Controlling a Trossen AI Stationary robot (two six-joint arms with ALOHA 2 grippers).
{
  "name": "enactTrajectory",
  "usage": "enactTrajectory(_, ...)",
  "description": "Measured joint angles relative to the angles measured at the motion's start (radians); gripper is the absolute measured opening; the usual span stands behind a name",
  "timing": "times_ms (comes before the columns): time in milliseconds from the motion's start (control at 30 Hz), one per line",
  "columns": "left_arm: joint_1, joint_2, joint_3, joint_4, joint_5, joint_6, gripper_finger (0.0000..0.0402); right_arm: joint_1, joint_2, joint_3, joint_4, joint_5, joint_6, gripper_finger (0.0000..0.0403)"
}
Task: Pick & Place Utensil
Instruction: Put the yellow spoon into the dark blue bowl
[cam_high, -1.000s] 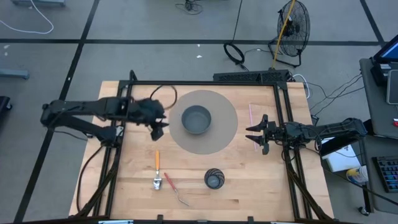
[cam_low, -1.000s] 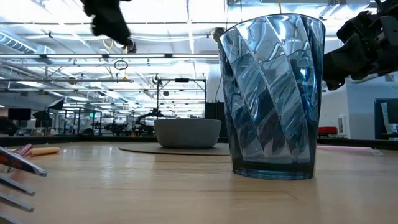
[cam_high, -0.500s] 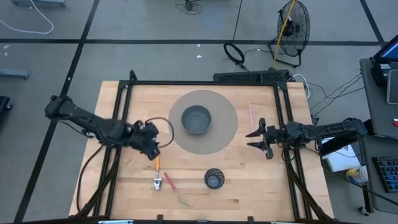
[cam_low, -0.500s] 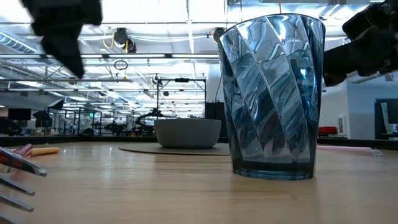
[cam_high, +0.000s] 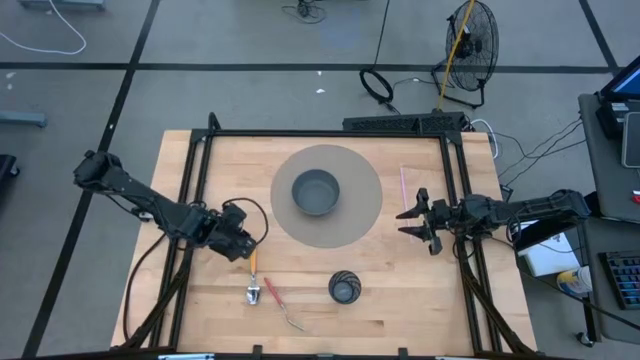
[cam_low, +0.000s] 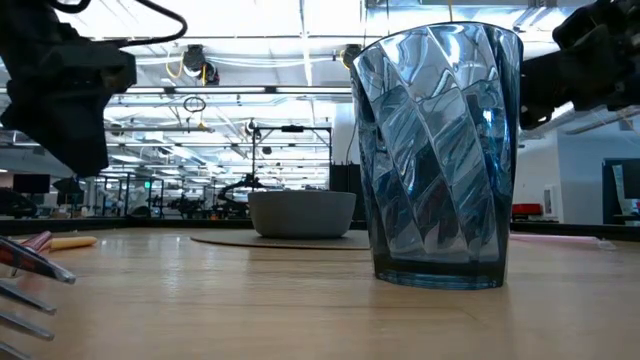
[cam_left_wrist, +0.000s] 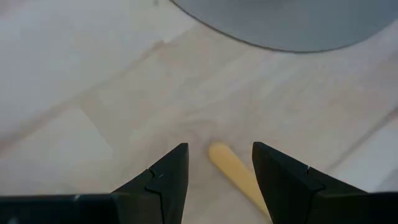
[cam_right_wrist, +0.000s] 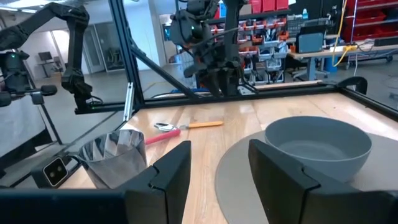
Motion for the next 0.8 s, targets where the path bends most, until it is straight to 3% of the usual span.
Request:
enactTrajectory(300,-0.004,0.116,0.0,0.154,0.072,-0.027,0.0184,0.0,0.056,0.0,-0.001,0.0,0.004,0.0155)
enactTrajectory(433,0.002,0.194,0.001,0.155,0.146,-0.043,0.0184,0.0,0.084,0.0,-0.001,0.0,0.0,0.0155)
enactTrajectory(800,0.008,0.311,0.002,0.162,0.227,-0.113,0.0184,0.0,0.11,0.0,0.001,0.0,0.0,0.0155)
